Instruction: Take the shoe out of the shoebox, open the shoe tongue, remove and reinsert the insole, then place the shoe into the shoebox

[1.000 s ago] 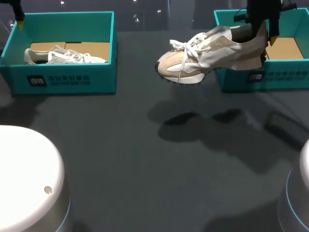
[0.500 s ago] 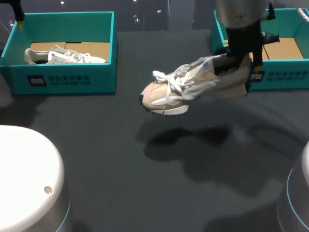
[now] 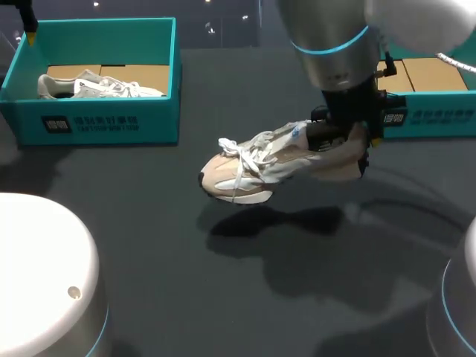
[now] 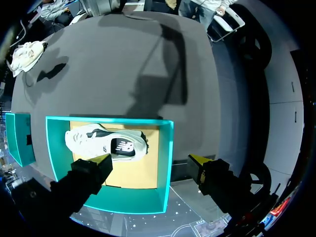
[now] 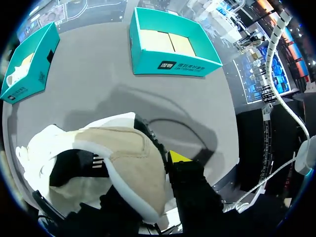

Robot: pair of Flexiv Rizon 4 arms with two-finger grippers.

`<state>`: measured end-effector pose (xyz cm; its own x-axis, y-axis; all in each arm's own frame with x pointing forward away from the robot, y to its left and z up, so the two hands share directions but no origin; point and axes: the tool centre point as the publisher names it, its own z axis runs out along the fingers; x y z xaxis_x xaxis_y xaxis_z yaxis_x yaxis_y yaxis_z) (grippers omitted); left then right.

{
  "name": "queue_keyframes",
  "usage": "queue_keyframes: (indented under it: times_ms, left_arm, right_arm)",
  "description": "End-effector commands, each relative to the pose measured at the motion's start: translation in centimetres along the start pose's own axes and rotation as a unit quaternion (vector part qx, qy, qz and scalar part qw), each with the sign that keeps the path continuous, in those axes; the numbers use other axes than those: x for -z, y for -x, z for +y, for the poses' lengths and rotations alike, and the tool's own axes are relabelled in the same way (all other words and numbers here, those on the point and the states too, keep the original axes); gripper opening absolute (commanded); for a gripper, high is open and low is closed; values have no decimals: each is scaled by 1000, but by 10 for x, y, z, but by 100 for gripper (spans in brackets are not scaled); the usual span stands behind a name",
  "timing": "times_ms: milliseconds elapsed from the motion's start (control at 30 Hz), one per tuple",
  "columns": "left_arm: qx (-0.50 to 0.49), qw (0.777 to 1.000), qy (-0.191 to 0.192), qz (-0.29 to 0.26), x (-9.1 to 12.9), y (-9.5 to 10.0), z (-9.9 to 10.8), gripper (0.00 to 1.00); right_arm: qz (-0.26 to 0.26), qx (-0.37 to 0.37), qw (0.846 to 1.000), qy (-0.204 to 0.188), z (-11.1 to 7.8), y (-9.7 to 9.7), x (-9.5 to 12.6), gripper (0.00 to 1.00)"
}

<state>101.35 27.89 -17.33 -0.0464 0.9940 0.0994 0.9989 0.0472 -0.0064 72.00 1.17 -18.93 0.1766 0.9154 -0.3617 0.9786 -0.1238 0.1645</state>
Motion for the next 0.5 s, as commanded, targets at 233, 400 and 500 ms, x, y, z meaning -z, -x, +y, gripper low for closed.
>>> queue_keyframes:
  times_ms: [233, 400, 500]
  left_arm:
    - [-1, 1000, 0, 1, 1, 0, 0, 100]
    - [-1, 1000, 0, 1, 1, 0, 0, 100]
    - [-1, 1000, 0, 1, 1, 0, 0, 100]
  right_arm:
    - [-13, -4, 1000, -20, -14, -29, -26, 0]
    - [12, -5, 999, -41, -28, -49, -44, 0]
    - [16, -1, 999, -51, -33, -59, -56, 0]
